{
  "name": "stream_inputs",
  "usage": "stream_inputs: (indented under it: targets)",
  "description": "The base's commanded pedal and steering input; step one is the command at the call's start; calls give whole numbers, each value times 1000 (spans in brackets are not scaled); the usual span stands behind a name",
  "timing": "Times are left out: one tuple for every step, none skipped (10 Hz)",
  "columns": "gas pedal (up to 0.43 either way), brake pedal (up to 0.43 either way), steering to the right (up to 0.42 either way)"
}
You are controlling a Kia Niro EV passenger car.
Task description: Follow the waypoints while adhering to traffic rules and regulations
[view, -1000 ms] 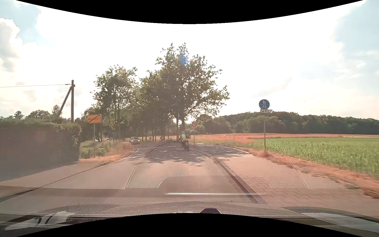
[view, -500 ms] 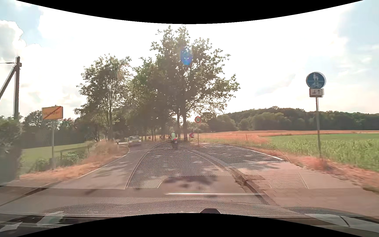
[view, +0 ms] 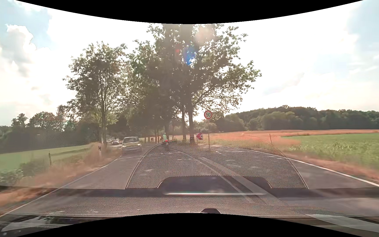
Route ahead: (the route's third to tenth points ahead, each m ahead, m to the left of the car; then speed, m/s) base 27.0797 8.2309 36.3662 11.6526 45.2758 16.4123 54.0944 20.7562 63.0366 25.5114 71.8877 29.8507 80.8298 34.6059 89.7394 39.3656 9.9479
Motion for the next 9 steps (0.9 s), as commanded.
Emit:
stream_inputs:
  targets:
    - [209, 0, -70]
    - [209, 0, -83]
    - [209, 0, -87]
    - [209, 0, -84]
    - [209, 0, -82]
    - [209, 0, -82]
    - [209, 0, -82]
    - [197, 0, -82]
    - [197, 0, -82]
